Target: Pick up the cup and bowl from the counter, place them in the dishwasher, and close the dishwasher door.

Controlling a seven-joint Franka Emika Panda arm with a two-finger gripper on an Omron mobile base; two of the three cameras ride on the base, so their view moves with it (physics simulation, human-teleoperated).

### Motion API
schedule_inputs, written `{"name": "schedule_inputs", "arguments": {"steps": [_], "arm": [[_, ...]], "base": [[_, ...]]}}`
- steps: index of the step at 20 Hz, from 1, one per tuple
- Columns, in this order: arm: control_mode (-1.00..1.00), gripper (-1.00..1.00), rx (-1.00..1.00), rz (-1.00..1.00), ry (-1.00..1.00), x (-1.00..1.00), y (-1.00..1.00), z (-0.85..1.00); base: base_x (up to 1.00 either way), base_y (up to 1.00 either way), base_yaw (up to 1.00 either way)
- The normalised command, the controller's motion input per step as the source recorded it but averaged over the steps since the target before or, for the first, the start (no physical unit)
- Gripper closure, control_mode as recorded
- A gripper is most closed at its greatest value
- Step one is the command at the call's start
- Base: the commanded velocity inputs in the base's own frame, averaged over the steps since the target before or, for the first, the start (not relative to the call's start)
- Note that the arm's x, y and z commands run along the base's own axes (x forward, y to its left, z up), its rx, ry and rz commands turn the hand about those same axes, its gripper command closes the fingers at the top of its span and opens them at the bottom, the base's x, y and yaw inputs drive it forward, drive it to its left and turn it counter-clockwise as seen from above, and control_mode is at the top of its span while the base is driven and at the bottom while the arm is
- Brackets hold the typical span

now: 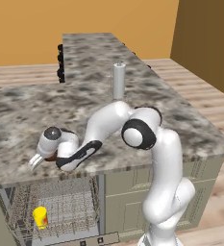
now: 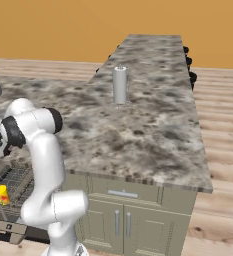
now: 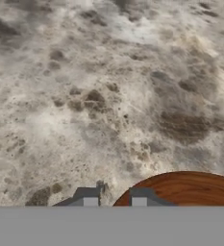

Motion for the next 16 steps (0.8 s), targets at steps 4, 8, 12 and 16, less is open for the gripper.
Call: {"name": "schedule_inputs", "arguments": {"steps": [4, 8, 12, 16], "arm": [[-1.00, 1.00, 0.00, 0.00, -0.10, -0.84, 0.05, 0.21], [-1.00, 1.00, 0.00, 0.00, -0.08, -0.97, 0.00, 0.00], [-1.00, 1.00, -0.03, 0.00, -0.07, -1.00, 0.00, 0.00], [-1.00, 1.00, -0.05, 0.00, -0.09, -0.99, -0.05, 0.00]], "base": [[0.00, 0.00, 0.00], [0.00, 0.00, 0.00], [0.00, 0.00, 0.00], [0.00, 0.00, 0.00]]}}
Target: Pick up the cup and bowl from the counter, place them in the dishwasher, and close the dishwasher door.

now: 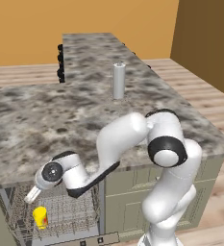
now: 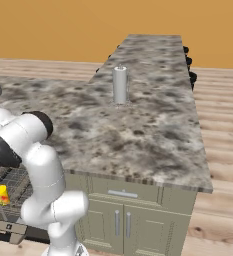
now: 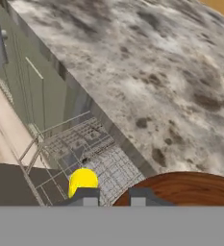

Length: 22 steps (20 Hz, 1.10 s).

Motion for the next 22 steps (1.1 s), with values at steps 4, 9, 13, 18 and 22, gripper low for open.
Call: {"name": "schedule_inputs", "arguments": {"steps": [4, 9, 13, 18, 22], "arm": [[-1.00, 1.00, -0.09, 0.00, -0.10, -0.89, -0.18, 0.00], [-1.00, 1.00, -0.11, 0.00, -0.07, -0.76, -0.31, 0.00], [-1.00, 1.00, -0.11, 0.00, 0.00, -0.24, -0.34, -0.08], [-1.00, 1.00, -0.26, 0.00, 0.01, -0.01, -0.19, -0.04], [-1.00, 1.00, -0.34, 0.05, 0.04, 0.00, -0.02, -0.05]], "base": [[0.00, 0.00, 0.00], [0.00, 0.00, 0.00], [0.00, 0.00, 0.00], [0.00, 0.00, 0.00], [0.00, 0.00, 0.00]]}}
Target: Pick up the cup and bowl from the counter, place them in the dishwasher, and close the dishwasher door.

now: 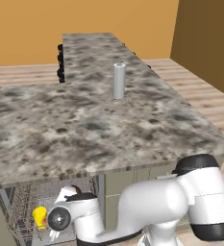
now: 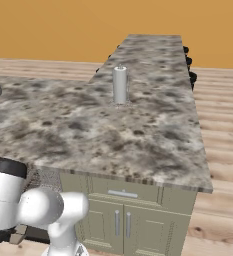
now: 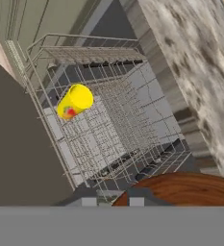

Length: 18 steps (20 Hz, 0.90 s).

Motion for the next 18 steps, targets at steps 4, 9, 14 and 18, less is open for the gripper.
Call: {"name": "schedule_inputs", "arguments": {"steps": [4, 9, 14, 18], "arm": [[-1.00, 1.00, -0.28, 0.12, 0.00, -0.04, 0.00, -0.28], [-1.00, 1.00, -0.19, 0.13, -0.01, -0.10, -0.01, -0.54], [-1.00, 1.00, -0.03, 0.07, -0.06, 0.00, -0.14, -0.28], [-1.00, 1.00, 0.00, 0.02, -0.05, 0.05, -0.32, -0.08]], "base": [[0.00, 0.00, 0.00], [0.00, 0.00, 0.00], [0.00, 0.00, 0.00], [0.00, 0.00, 0.00]]}}
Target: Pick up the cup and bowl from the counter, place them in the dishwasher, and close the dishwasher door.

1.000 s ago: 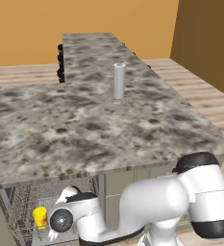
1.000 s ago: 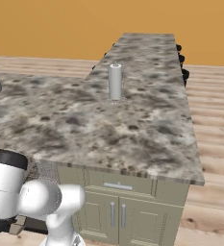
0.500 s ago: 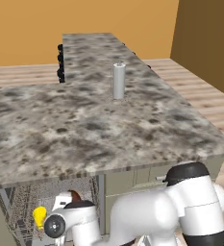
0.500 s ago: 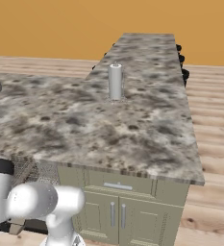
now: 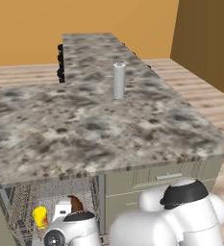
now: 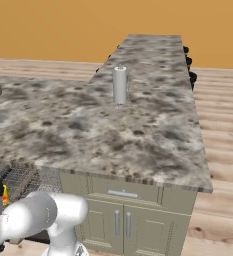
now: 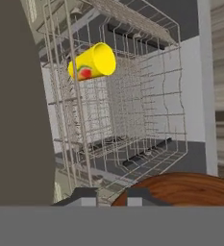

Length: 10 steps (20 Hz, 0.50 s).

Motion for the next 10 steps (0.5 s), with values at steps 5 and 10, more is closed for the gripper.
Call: {"name": "schedule_inputs", "arguments": {"steps": [5, 10], "arm": [[-1.00, 1.00, 0.00, 0.00, -0.04, 0.15, -0.48, -0.02], [-1.00, 1.00, 0.01, 0.00, 0.00, 0.48, -0.36, -0.29]], "base": [[0.00, 0.00, 0.00], [0.00, 0.00, 0.00]]}}
